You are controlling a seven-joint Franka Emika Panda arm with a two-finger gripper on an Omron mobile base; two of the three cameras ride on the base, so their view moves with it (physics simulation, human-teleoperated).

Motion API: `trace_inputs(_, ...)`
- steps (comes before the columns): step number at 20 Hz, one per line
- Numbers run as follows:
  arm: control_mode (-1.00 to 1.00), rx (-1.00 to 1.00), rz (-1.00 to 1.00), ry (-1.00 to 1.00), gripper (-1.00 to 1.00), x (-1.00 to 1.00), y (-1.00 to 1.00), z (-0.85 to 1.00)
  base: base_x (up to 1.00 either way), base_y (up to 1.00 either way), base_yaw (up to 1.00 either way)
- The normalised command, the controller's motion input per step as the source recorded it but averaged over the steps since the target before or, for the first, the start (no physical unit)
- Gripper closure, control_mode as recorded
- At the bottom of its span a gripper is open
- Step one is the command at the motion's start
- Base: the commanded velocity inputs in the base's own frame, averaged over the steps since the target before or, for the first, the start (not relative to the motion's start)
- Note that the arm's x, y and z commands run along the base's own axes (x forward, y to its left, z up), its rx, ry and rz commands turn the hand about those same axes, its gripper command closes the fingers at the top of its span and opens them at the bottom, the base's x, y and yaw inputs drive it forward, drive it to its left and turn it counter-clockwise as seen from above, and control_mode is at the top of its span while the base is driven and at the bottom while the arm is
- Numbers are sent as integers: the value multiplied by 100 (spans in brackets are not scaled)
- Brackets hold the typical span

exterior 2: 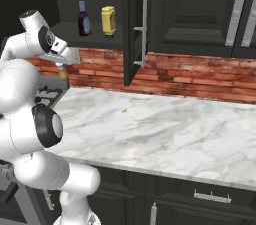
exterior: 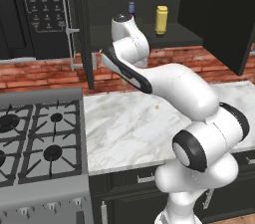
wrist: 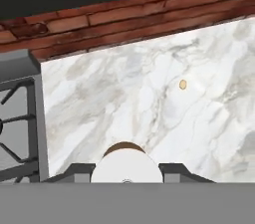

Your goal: There are various items on the counter. Only move the condiments/shakers into the cabinet.

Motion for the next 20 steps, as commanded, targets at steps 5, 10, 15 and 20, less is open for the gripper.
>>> trace_inputs(5,-100,3,0,-20,100,-7,15,90,0,0,0)
trace_inputs(10,-100,7,4,-20,100,-2,0,69,0,0,0)
trace_inputs(15,-100,5,7,-7,100,0,0,29,0,0,0)
trace_inputs(20,-100,3,5,-8,100,7,0,26,0,0,0)
